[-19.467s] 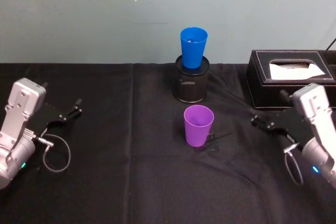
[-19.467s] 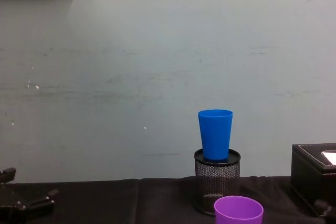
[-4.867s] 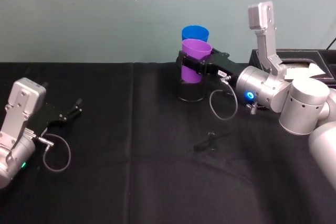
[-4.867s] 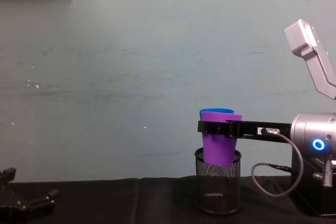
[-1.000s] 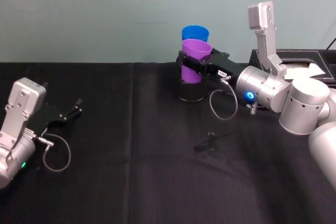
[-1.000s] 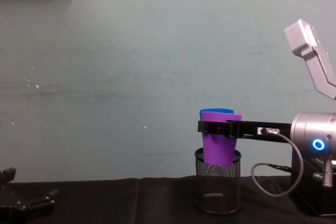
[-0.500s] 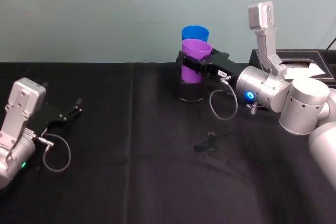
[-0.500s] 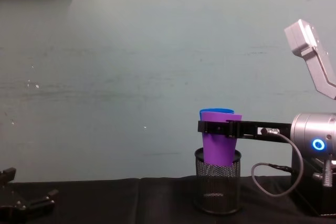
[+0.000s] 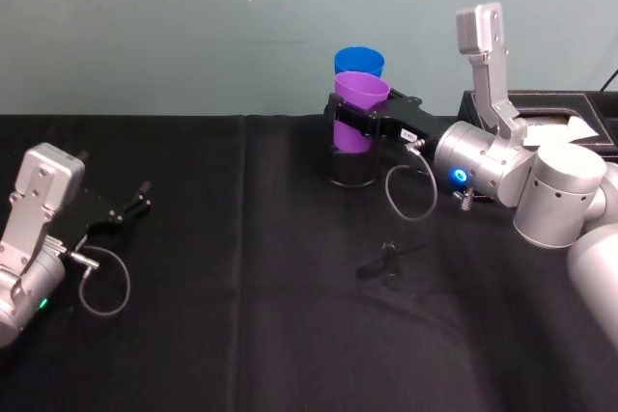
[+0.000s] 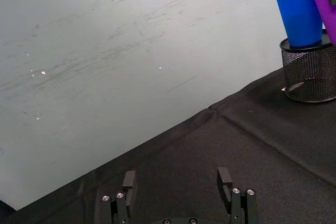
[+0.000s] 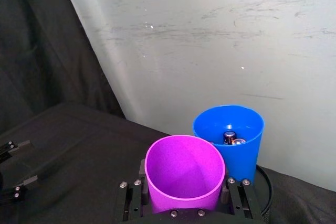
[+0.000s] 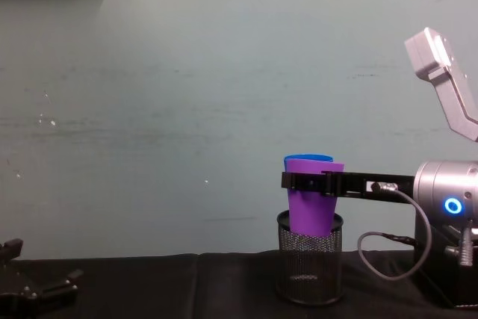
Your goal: Pick up one cup with a gripper and tap it against the other cup.
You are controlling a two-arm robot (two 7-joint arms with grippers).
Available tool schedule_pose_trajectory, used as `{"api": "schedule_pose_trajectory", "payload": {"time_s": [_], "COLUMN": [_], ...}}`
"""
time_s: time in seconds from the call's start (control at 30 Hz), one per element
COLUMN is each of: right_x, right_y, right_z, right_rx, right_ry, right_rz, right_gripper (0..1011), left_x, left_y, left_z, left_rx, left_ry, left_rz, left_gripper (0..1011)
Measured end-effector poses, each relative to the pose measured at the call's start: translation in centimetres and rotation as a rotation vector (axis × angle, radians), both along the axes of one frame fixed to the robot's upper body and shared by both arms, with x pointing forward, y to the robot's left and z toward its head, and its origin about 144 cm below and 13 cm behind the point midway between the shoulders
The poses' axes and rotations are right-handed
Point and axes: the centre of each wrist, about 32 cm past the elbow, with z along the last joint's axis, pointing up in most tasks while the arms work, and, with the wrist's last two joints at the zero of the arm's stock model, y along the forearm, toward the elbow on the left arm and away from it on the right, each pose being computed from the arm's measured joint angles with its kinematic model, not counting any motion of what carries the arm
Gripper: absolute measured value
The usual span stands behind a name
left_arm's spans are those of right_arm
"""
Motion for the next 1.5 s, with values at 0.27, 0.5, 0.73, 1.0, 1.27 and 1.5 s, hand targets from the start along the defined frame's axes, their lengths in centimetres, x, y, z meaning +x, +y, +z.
{"api": "schedule_pose_trajectory", "payload": {"time_s": [0.27, 0.5, 0.73, 1.0, 1.27, 1.5], "right_x": [0.0, 0.0, 0.0, 0.0, 0.0, -0.48], "right_y": [0.0, 0.0, 0.0, 0.0, 0.0, -0.08], "right_z": [0.0, 0.0, 0.0, 0.0, 0.0, -0.07], "right_rx": [0.0, 0.0, 0.0, 0.0, 0.0, -0.006], "right_ry": [0.0, 0.0, 0.0, 0.0, 0.0, -0.009], "right_rz": [0.0, 0.0, 0.0, 0.0, 0.0, 0.007], "right_gripper": [724, 724, 724, 724, 724, 726], "left_x": [0.0, 0.0, 0.0, 0.0, 0.0, 0.0], "left_y": [0.0, 0.0, 0.0, 0.0, 0.0, 0.0], "left_z": [0.0, 0.0, 0.0, 0.0, 0.0, 0.0], "left_rx": [0.0, 0.0, 0.0, 0.0, 0.0, 0.0], "left_ry": [0.0, 0.0, 0.0, 0.0, 0.0, 0.0], "left_rz": [0.0, 0.0, 0.0, 0.0, 0.0, 0.0], "left_gripper": [1000, 1000, 1000, 1000, 1000, 1000]}}
